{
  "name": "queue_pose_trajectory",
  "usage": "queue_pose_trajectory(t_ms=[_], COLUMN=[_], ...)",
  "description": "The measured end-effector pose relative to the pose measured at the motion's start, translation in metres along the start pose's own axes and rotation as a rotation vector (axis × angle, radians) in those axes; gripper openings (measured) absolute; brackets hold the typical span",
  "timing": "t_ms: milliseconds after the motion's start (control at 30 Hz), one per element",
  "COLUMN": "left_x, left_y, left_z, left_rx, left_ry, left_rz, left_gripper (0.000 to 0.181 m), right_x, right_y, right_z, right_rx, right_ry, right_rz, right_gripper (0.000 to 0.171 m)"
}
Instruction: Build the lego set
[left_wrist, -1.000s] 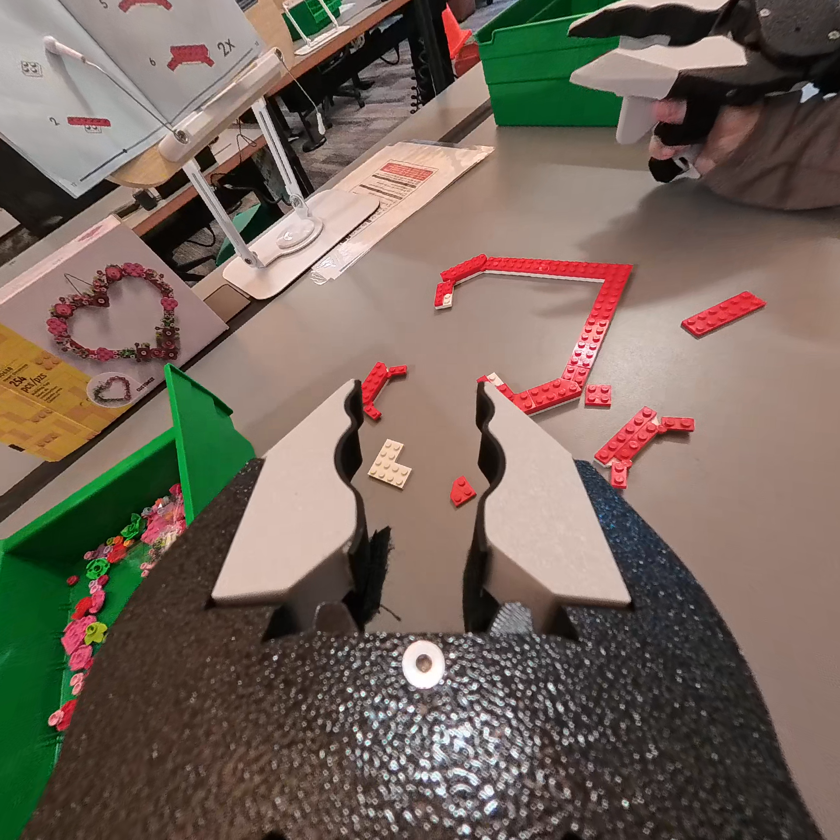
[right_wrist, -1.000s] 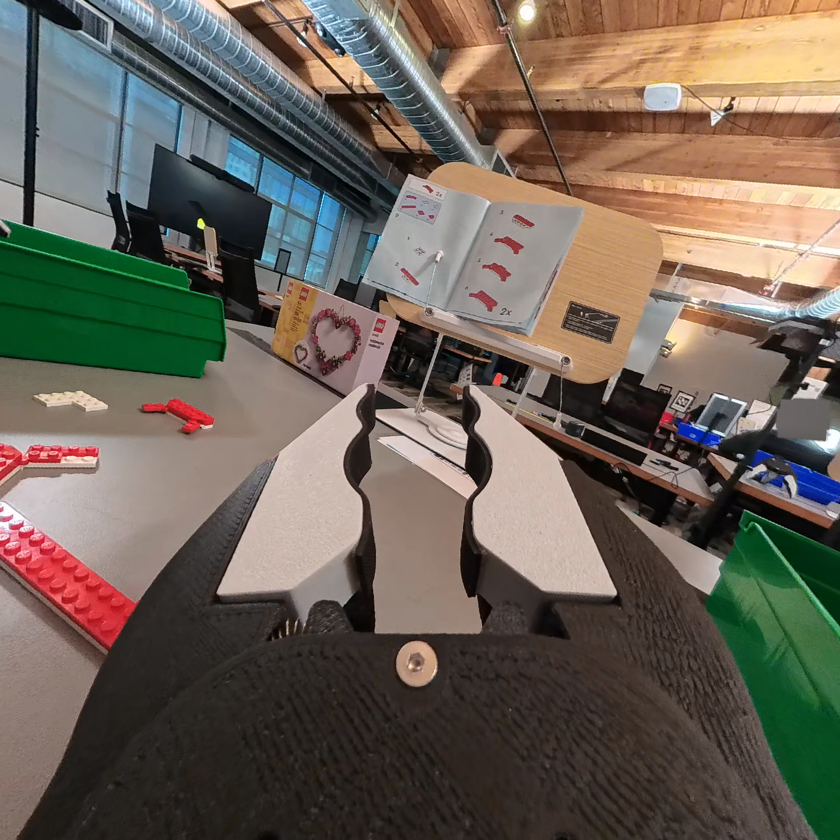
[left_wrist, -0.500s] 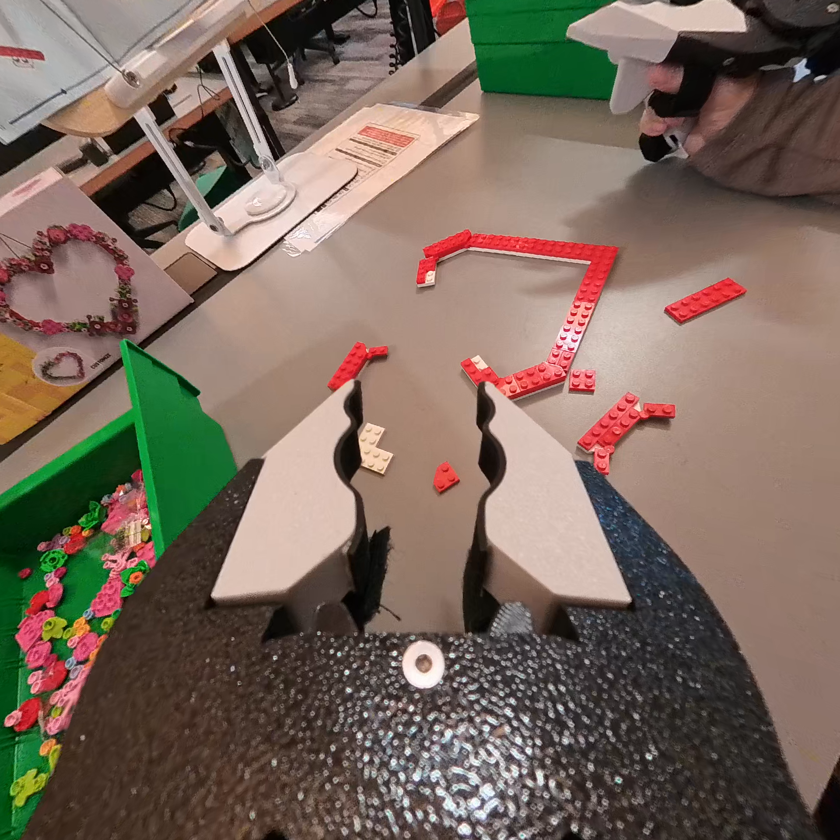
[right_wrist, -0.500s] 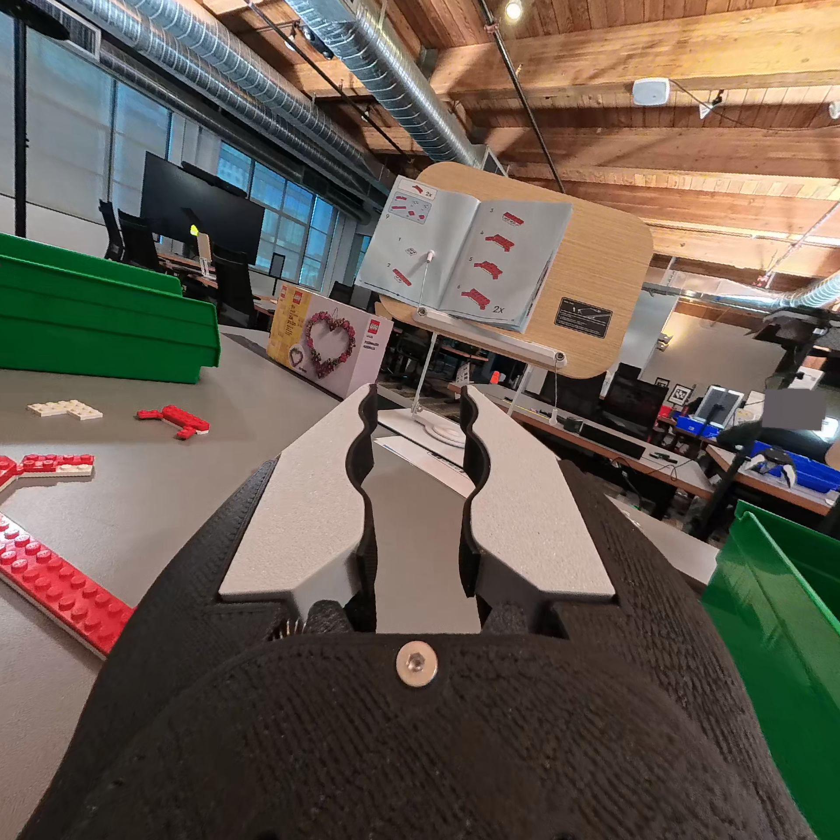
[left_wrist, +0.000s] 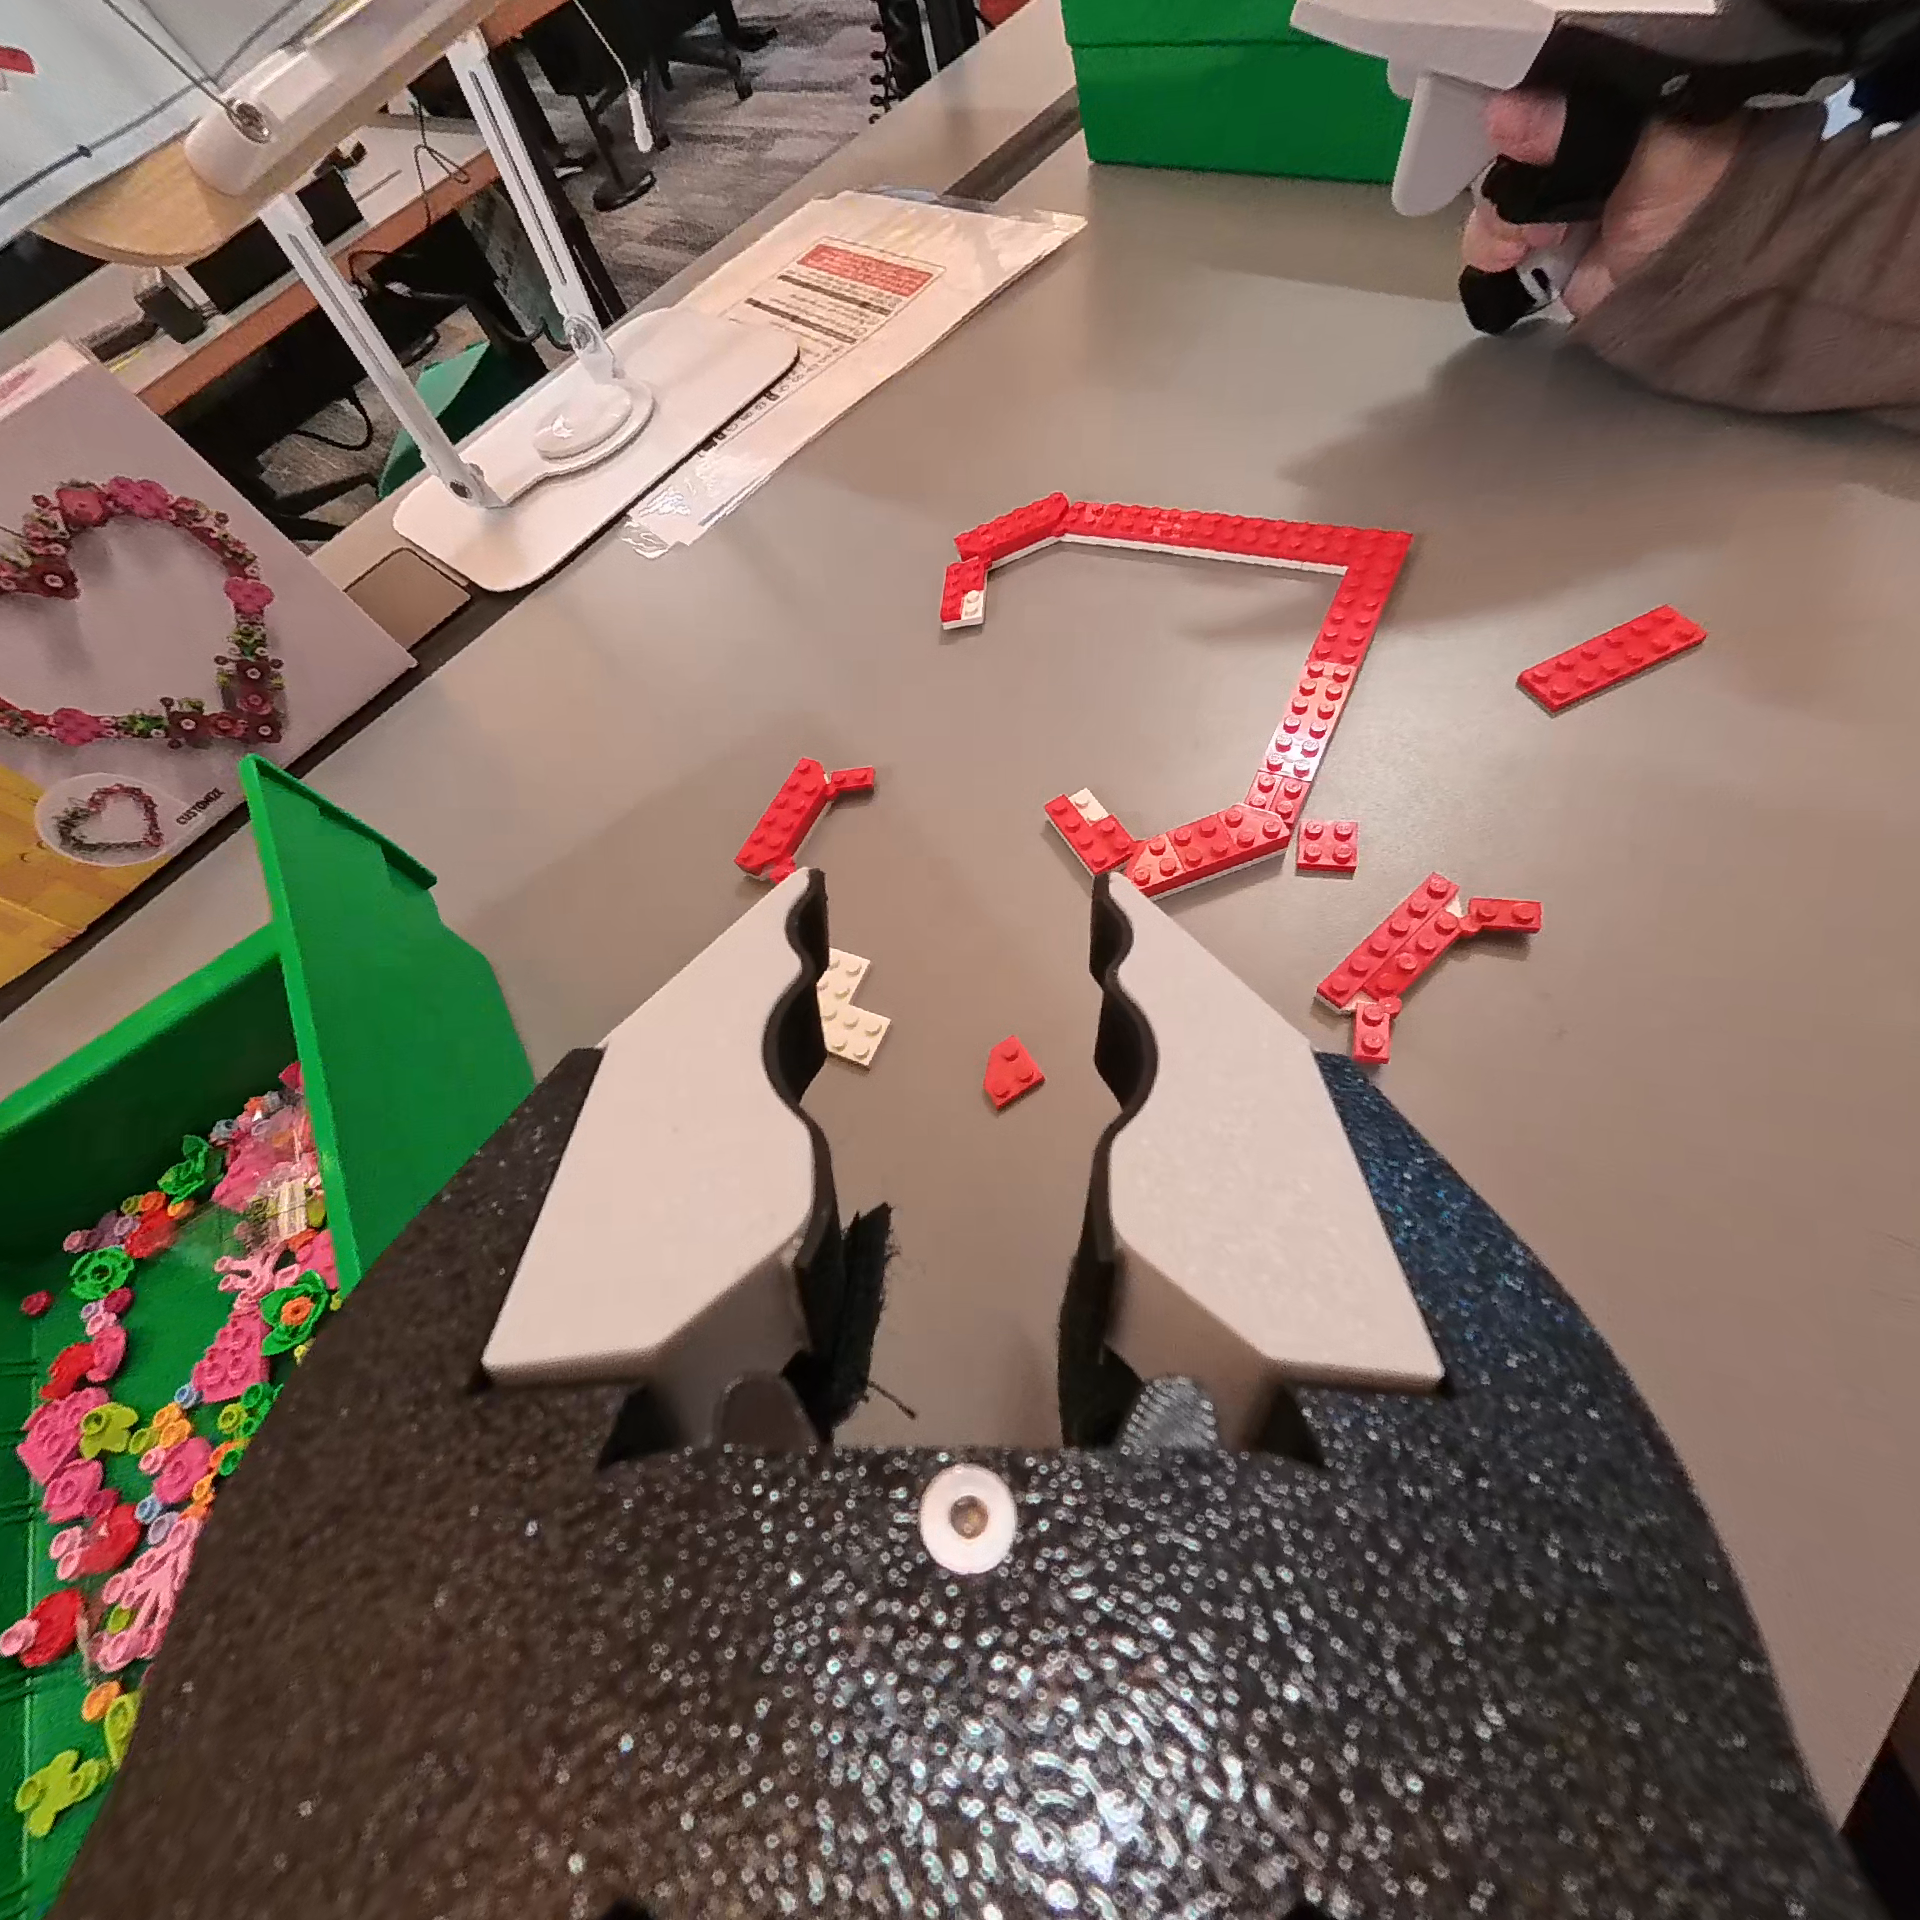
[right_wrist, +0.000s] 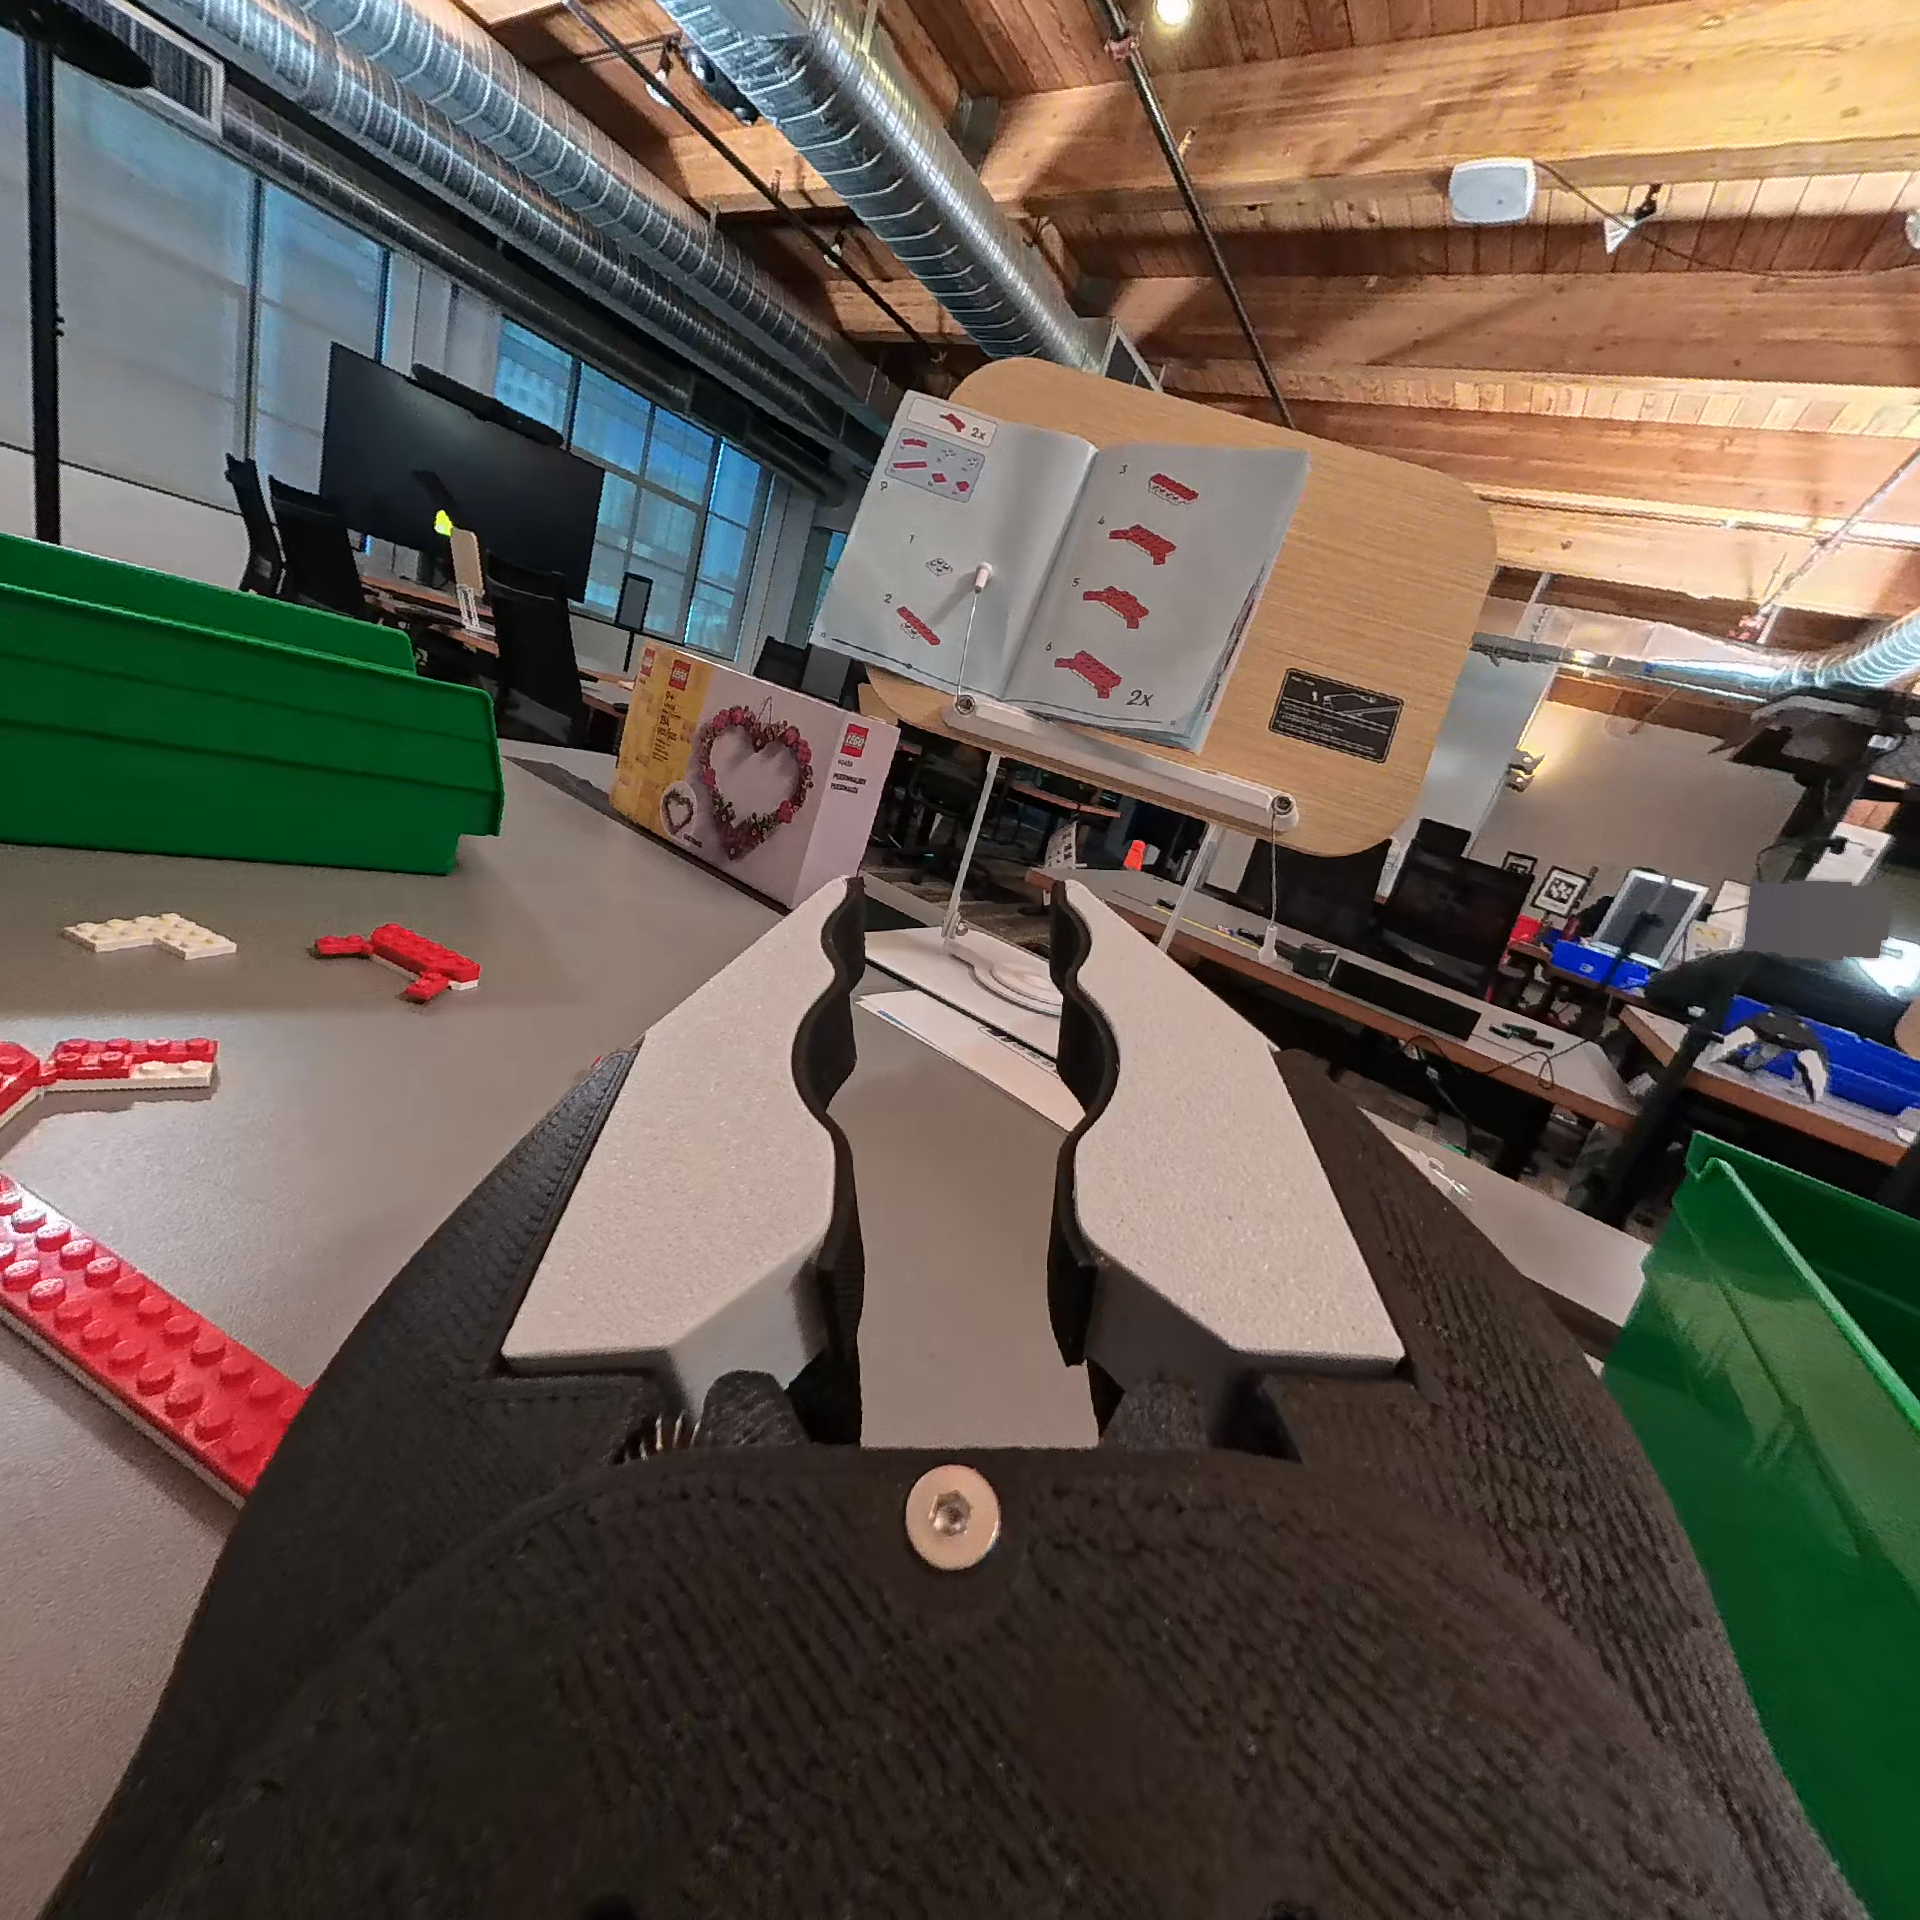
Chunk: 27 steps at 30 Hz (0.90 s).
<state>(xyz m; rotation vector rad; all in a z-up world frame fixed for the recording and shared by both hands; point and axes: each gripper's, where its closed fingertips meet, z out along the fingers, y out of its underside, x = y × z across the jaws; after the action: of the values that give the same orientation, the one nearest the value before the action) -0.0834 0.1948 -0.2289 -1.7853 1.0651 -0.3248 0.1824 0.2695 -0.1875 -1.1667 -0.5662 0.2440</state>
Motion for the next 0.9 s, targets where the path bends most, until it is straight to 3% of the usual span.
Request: queue_pose_trajectory(t_ms=[733, 900], left_x=[0.000, 0.012], left_y=[0.002, 0.004], left_z=[0.002, -0.001], left_rx=[-0.008, -0.025], left_ry=[0.011, 0.088], left_rz=[-0.003, 0.024], left_gripper=[0.049, 0.041], right_x=[0.001, -0.003], right_y=[0.001, -0.006], right_z=[0.001, 0.001], right_rx=[-0.007, 0.006], right_ry=[-0.001, -0.024], right_rz=[0.013, 0.059], right_gripper=[0.034, 0.036])
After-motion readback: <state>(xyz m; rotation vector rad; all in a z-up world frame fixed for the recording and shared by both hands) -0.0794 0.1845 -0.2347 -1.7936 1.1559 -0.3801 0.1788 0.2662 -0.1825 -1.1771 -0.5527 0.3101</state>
